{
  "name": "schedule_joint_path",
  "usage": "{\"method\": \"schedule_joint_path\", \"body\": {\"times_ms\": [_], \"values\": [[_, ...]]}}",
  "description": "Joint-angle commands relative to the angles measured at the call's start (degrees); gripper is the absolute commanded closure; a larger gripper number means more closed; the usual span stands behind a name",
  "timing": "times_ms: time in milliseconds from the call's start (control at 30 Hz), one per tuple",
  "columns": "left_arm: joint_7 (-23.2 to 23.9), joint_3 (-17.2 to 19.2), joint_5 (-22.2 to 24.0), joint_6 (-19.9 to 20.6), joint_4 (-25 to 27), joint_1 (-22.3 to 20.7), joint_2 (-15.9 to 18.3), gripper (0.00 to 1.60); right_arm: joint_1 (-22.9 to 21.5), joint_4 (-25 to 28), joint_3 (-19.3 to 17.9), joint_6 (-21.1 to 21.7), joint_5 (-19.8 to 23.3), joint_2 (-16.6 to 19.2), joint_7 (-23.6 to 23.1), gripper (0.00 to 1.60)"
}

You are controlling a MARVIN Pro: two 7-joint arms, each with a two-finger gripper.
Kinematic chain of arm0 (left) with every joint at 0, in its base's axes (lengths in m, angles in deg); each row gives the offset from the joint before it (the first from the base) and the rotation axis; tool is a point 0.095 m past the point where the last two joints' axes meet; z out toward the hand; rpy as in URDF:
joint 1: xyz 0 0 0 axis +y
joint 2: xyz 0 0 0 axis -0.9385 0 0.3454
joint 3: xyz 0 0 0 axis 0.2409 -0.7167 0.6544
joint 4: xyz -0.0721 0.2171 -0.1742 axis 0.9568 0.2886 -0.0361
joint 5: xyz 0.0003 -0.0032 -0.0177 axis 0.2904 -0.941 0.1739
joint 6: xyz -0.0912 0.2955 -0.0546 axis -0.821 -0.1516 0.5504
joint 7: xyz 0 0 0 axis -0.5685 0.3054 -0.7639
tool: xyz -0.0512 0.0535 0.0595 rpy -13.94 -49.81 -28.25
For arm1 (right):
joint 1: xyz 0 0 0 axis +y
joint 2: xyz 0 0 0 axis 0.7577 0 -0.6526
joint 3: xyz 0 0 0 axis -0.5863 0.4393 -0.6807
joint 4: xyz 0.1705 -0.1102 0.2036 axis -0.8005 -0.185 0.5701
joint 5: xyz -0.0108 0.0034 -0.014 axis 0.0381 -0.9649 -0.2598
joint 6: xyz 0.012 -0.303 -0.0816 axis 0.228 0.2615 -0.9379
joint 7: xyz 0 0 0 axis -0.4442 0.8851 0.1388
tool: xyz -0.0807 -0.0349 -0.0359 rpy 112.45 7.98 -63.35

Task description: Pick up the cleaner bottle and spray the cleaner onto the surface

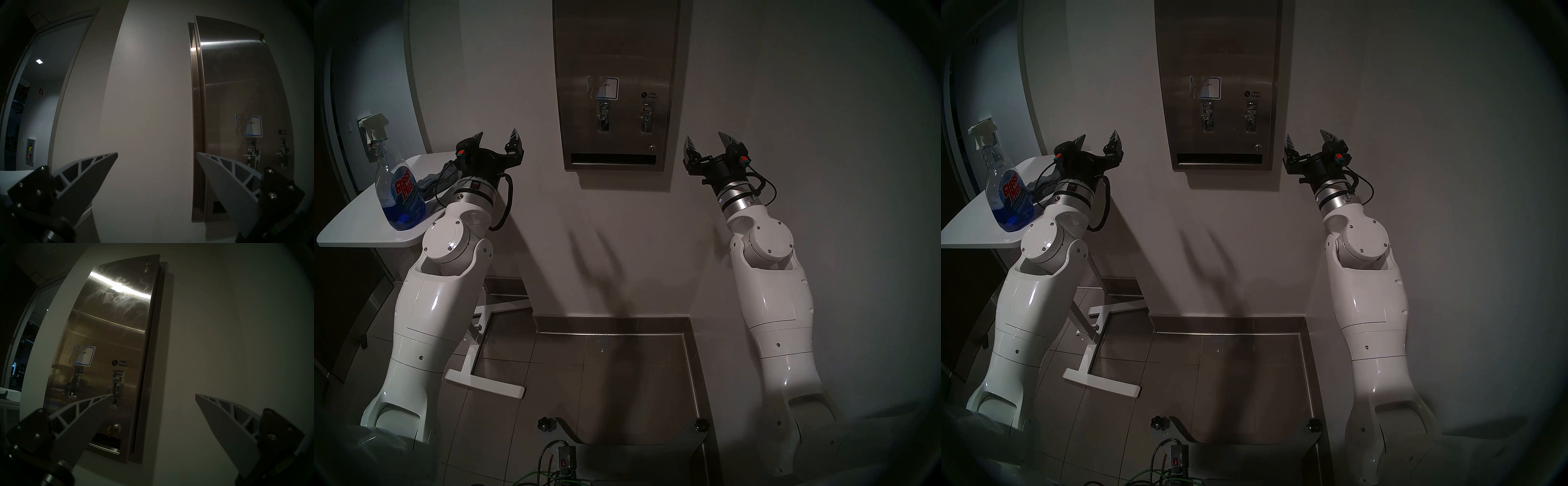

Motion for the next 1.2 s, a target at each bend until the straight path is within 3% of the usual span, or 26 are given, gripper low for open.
{"method": "schedule_joint_path", "body": {"times_ms": [0,333,367,400,600,867,1167], "values": [[1.76,1.4,0.7,-0.24,2.6,-6.5,1.71,0.0,-1.63,1.66,0.12,-0.42,0.03,-0.06,-0.11,0.0],[2.76,3.37,1.19,1.08,6.83,-9.28,4.01,0.0,-1.63,1.53,0.12,-0.46,0.04,-0.06,-0.07,0.0],[2.82,3.21,1.18,1.53,6.27,-11.17,4.16,0.0,-1.63,1.53,0.12,-0.46,0.05,-0.06,-0.07,0.0],[2.93,4.06,1.12,1.67,7.67,-9.94,4.96,0.0,-1.63,1.51,0.12,-0.46,0.05,-0.06,-0.07,0.0],[3.94,5.91,1.4,4.05,9.6,-12.37,7.7,0.0,-1.64,1.45,0.13,-0.48,0.05,-0.06,-0.05,0.0],[3.94,8.28,2.46,10.51,11.37,-16.01,10.63,0.0,-1.66,1.48,0.15,-0.5,0.05,-0.05,-0.04,0.0],[0.58,11.79,3.52,21.52,11.35,-19.65,12.62,0.0,-1.67,1.56,0.16,-0.49,0.06,-0.03,-0.04,0.0]]}}
